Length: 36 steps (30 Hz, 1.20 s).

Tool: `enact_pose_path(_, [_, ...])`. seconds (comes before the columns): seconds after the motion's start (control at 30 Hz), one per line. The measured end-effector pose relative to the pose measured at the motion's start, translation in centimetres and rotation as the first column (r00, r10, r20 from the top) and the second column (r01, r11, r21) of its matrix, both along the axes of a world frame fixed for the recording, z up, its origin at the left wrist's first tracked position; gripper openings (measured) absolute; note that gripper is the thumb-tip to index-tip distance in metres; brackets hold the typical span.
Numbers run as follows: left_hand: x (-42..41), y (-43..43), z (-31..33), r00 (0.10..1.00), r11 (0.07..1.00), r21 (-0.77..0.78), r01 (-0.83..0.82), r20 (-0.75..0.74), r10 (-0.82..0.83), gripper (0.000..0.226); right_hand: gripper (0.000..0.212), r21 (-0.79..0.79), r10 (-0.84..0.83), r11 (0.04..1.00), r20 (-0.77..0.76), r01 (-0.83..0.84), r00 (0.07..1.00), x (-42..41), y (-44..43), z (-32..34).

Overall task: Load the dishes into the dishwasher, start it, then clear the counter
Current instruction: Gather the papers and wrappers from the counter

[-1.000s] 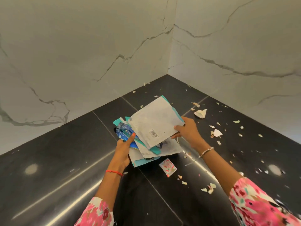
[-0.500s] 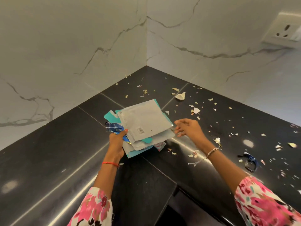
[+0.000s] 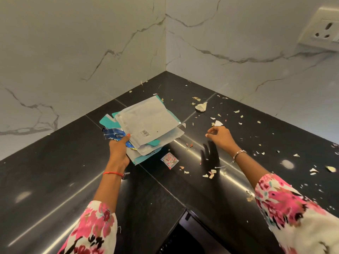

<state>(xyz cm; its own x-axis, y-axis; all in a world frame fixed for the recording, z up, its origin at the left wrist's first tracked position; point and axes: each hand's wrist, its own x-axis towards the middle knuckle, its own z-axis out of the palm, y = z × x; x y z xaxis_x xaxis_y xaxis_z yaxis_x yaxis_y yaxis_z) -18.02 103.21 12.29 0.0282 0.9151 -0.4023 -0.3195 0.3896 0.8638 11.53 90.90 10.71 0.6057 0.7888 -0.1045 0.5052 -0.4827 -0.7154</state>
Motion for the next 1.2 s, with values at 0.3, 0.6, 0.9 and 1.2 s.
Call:
enact_pose_path(0.3, [1.1,2.4,-1.5,0.997,0.998,0.000,-0.057,-0.057,0.057,0.013,0.053,-0.095,0.191,0.980,0.207,-0.174,0.960,5.8,8.7,0.1])
enact_pose_path(0.6, [1.7,4.2,-3.6,0.991,0.996,-0.019,-0.084,-0.103,0.081,0.013,0.064,-0.303,0.328,0.924,0.320,-0.231,0.889,9.0,14.3,-2.2])
enact_pose_path(0.9, [1.3,3.7,-4.2,0.994,0.996,-0.047,-0.071,-0.085,0.067,0.014,0.024,-0.255,0.337,0.931,0.330,-0.260,0.882,7.1,13.2,-1.8])
enact_pose_path(1.2, [-0.2,2.1,-4.0,0.996,0.993,-0.093,-0.078,-0.049,0.073,0.011,0.014,0.030,0.404,0.913,0.062,-0.407,0.913,-4.1,5.1,-0.2])
